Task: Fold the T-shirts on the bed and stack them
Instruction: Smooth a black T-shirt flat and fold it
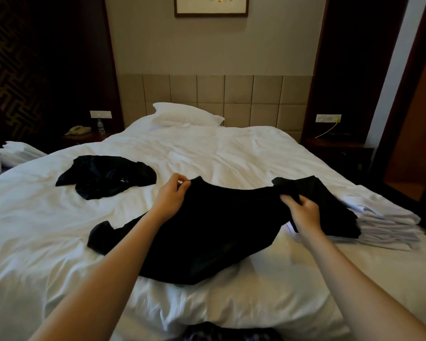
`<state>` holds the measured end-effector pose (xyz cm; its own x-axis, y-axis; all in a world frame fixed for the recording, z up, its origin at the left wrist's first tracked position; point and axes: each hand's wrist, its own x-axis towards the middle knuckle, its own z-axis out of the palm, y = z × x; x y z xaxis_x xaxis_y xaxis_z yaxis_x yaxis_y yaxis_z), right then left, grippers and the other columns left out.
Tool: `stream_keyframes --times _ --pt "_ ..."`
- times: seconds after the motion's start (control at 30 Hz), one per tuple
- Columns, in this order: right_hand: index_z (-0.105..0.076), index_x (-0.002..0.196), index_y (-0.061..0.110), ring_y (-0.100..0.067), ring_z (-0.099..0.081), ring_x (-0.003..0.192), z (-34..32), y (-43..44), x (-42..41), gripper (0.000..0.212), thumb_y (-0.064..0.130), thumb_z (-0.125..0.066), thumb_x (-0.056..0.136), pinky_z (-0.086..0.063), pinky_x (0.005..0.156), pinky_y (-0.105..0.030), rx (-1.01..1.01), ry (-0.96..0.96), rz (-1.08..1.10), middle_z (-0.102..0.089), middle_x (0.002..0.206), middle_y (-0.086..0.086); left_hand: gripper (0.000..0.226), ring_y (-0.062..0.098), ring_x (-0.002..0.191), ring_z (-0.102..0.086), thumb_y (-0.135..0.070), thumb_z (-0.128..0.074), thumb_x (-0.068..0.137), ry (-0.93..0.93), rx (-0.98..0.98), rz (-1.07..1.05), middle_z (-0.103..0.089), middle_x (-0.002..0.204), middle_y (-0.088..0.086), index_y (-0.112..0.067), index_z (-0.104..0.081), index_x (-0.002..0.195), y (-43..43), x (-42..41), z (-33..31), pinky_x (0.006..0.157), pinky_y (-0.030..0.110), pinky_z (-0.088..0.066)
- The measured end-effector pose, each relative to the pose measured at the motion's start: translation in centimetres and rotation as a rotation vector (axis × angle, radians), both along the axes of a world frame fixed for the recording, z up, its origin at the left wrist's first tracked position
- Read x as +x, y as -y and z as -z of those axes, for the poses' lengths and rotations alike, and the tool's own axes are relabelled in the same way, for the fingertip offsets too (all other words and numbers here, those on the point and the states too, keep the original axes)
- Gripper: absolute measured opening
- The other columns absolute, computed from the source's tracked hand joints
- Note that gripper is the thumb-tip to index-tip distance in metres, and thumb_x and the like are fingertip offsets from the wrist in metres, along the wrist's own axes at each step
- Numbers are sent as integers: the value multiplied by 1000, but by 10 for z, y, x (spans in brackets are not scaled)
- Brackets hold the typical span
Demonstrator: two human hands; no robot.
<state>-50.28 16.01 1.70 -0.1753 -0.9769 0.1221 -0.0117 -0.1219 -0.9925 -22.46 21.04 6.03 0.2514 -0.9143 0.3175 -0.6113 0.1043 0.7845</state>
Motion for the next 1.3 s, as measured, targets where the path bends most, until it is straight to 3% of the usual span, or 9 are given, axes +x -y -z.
stream_keyframes --times 0.13,0.3,0.4,0.57,0.67,0.73,0.9,1.1,1.3 --pt "-67 80 8 -29 -65 86 -24 -21 4 9 16 -65 84 -49 77 -35 51 87 -303 -68 86 -12 25 13 92 -50 -22 -45 99 79 -22 3 -58 104 2 -8 -58 116 -4 -9 -7 75 23 -35" --pt "-68 87 11 -17 -66 81 -34 -49 14 30 28 -72 62 -49 77 -28 401 -396 -1025 -70 84 -2 18 14 85 -52 -15 -43 99 -101 -55 36 -57 93 -2 -11 -59 105 -12 -25 2 70 23 -38" --pt "-64 103 12 -12 -66 79 -40 -53 30 28 19 -57 77 -52 74 -24 467 -550 -1233 -71 90 2 14 15 76 -52 -14 -43 100 -236 -24 144 -57 81 -4 -16 -56 94 -18 -31 6 61 18 -40" --pt "-60 101 17 -14 -60 71 -37 -38 60 32 -6 -40 92 -48 69 -25 50 -657 -592 -63 97 -5 16 -1 62 -55 -5 -49 96 -294 15 350 -59 75 -5 -10 -63 91 -33 -45 9 61 9 -42" --pt "-48 124 25 -21 -61 83 -33 -37 72 46 -2 -57 88 -54 74 -30 -73 -442 -579 -56 111 -10 19 4 89 -56 -11 -58 91 -137 5 326 -60 98 1 -26 -69 92 -33 -51 9 77 13 -41" --pt "-42 134 27 -22 -61 86 -32 -45 81 60 -11 -48 88 -56 70 -28 -87 -360 -685 -55 118 -13 18 16 103 -48 -21 -66 85 -34 -13 216 -52 107 4 -39 -68 84 -28 -52 11 86 24 -37" --pt "-58 114 28 -22 -59 83 -16 -61 100 50 -9 -31 92 -52 63 -24 -23 -272 -781 -62 103 -18 31 11 95 -46 -34 -78 72 23 -69 15 -47 97 -3 -23 -51 82 -28 -52 17 77 22 -35" --pt "-62 87 11 -16 -58 62 -17 -59 106 33 -5 -34 95 -48 50 -18 64 -119 -498 -60 77 -7 41 9 55 -30 -27 -57 92 -188 -138 -102 -32 59 -5 -17 -30 63 -44 -44 39 51 14 -32" --pt "-55 78 15 -19 -57 62 -30 -44 102 29 11 -35 99 -50 56 -26 169 187 -156 -59 79 -4 48 18 79 -55 -67 -51 78 35 188 93 -54 82 -3 -20 -46 87 -63 -71 78 72 35 -42"
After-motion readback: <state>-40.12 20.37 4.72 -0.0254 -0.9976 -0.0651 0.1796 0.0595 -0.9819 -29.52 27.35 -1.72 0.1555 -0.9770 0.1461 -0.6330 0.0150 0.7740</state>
